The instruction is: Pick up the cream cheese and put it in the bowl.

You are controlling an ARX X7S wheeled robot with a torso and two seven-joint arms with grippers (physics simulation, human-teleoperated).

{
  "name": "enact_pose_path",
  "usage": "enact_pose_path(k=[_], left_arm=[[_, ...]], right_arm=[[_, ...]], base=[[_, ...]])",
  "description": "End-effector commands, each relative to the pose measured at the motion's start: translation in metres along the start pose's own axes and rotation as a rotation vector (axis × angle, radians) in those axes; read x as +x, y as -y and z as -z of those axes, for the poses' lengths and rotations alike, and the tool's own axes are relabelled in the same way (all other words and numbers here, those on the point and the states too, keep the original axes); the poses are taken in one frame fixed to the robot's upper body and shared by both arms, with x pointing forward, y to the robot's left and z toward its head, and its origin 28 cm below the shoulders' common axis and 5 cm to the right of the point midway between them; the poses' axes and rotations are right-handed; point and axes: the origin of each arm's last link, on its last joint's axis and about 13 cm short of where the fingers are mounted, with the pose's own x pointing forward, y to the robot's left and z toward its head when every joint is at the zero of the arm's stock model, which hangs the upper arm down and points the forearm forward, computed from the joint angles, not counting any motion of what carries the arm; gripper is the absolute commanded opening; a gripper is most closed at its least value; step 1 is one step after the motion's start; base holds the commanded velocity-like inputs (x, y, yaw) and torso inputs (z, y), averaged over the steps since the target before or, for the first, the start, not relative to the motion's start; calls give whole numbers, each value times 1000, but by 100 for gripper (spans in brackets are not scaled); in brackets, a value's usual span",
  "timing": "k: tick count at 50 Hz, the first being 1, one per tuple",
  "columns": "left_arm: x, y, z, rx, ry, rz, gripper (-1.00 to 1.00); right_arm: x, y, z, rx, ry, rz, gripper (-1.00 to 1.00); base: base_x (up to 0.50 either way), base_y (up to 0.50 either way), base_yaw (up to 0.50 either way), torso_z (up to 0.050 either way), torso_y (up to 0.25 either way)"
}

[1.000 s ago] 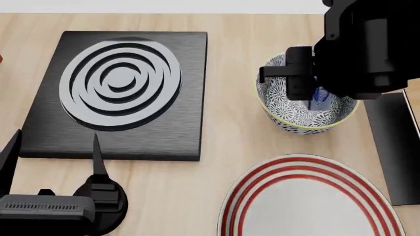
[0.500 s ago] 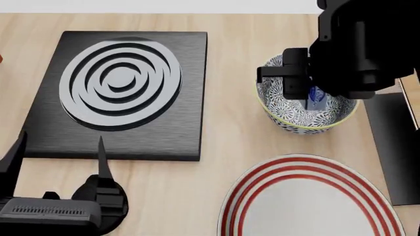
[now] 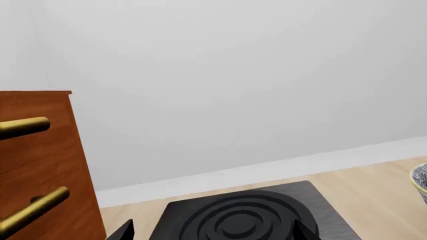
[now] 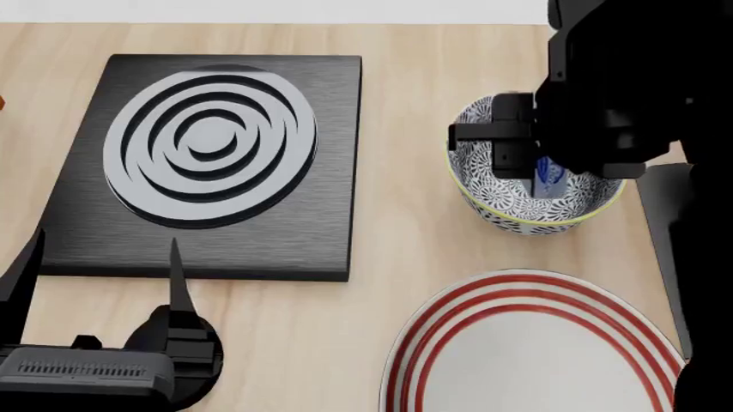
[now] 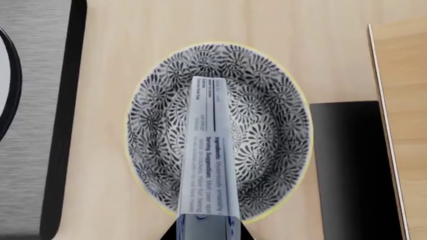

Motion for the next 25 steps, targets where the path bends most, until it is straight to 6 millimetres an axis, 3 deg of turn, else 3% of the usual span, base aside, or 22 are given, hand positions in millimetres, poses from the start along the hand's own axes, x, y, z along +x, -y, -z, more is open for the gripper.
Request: enact_pose_path(k=[1,25], left_arm=[[0,0,0,-1,-2,0,100],[0,0,0,5,-1,2,100]], right_arm=[[7,1,-1,-7,2,12,-100],[21,1,3,4,-4,11,-100]], base=[[0,0,0,0,0],[0,0,0,0,0]])
